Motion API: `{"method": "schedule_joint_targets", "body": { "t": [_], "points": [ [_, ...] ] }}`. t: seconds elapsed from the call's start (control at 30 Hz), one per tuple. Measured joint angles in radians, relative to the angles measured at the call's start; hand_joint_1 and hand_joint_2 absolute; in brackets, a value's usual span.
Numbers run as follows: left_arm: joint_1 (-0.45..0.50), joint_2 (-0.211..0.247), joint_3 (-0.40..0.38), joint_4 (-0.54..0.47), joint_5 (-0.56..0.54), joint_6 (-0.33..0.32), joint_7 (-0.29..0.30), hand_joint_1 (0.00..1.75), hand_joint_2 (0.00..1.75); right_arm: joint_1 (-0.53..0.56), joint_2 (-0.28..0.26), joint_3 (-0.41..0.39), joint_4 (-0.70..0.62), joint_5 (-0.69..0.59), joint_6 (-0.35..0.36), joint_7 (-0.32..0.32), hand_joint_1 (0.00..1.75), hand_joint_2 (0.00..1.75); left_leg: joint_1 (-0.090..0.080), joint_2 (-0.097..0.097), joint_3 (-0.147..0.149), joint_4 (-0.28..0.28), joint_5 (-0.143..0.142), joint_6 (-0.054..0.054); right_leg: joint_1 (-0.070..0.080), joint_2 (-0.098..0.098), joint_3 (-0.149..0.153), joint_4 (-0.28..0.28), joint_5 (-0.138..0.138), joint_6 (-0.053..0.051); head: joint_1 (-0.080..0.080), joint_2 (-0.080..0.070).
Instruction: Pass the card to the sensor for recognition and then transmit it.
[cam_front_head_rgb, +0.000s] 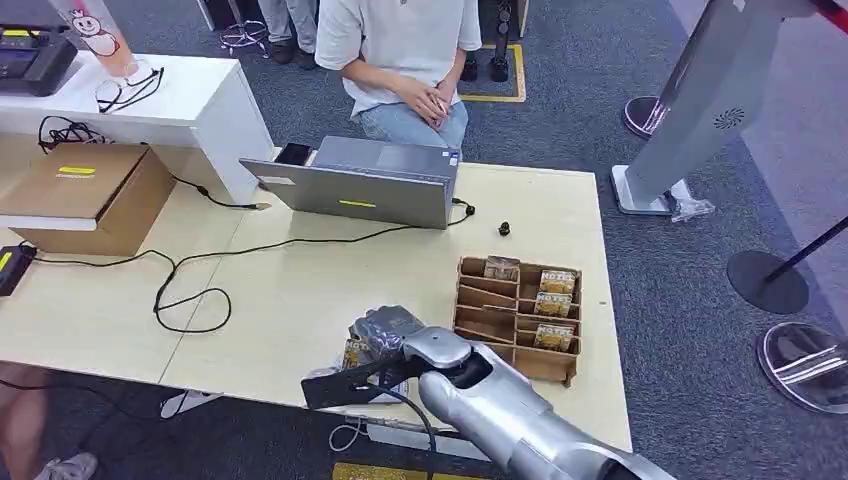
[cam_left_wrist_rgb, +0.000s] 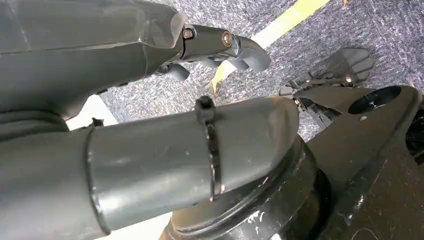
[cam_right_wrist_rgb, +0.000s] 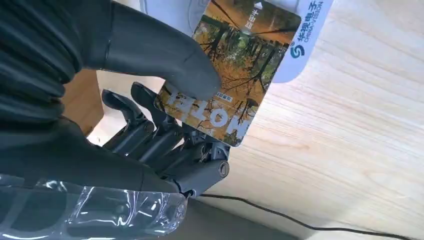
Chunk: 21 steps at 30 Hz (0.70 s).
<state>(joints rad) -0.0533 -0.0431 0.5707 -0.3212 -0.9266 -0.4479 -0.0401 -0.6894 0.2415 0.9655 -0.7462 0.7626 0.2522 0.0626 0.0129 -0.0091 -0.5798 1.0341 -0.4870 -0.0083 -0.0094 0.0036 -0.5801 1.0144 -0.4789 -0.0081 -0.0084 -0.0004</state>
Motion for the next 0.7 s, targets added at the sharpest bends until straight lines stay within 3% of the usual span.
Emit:
{"method": "schedule_joint_targets", "body": {
  "t": [0.7],
  "points": [
    [0.015, 0.0, -0.04, -0.003, 0.051, 0.0, 0.026, 0.0, 0.0, -0.002, 0.015, 0.04, 0.011, 0.136, -0.045, 0.05, 1.75, 1.75, 0.0, 0.0, 0.0, 0.0, 0.0, 0.0, 0.0, 0.0, 0.0, 0.0, 0.0, 0.0, 0.0, 0.0]
  ]
}}
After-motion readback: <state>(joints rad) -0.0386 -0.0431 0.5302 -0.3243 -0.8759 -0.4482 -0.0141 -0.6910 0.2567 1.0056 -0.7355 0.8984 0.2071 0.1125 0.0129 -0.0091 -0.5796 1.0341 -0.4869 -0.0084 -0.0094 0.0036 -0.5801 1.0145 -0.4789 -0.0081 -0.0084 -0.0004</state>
